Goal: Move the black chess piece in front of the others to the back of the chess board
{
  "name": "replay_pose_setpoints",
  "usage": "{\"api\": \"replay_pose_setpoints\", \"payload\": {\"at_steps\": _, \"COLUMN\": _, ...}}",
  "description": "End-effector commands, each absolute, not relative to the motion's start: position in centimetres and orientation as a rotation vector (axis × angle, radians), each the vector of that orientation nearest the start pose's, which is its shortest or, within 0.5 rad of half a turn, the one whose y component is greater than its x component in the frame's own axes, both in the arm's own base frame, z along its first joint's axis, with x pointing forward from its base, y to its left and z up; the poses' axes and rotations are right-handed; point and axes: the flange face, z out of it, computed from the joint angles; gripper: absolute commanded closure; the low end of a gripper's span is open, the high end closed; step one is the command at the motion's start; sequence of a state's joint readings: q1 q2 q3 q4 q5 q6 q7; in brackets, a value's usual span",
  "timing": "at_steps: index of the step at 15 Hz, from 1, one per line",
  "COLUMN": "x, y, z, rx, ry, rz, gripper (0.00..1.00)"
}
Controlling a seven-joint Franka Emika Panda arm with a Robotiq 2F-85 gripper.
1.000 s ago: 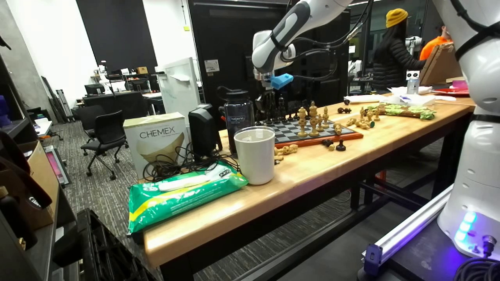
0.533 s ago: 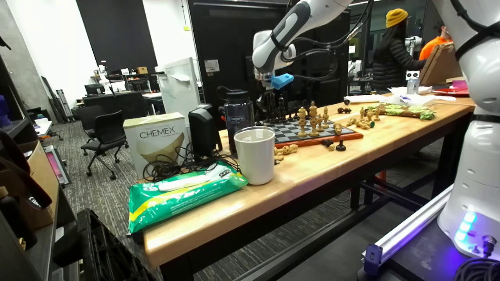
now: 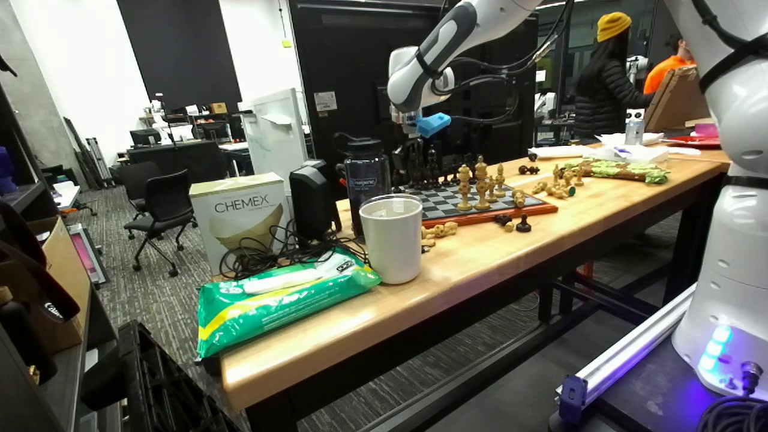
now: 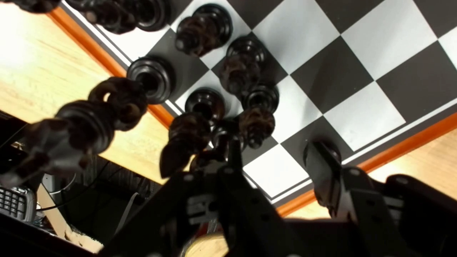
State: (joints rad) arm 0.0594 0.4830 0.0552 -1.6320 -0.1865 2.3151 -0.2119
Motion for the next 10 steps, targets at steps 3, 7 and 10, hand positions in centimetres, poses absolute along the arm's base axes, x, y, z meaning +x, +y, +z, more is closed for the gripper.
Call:
{"api": "replay_pose_setpoints", "payload": {"at_steps": 3, "x": 69.23, "y": 7.13, "z": 36.65, "rx": -3.190, "ry": -0.726, "rz": -0.312, "gripper": 0.06}}
{"api": "replay_pose_setpoints", "payload": {"at_steps": 7, "x": 69.19, "y": 7.28, "z": 36.35, "rx": -3.183, "ry": -0.727, "rz": -0.308, "gripper": 0.17}}
{"api": "replay_pose_setpoints", "payload": {"at_steps": 10, "x": 69.18, "y": 7.34, "z": 36.34, "rx": -3.181, "ry": -0.724, "rz": -0.307, "gripper": 0.41}}
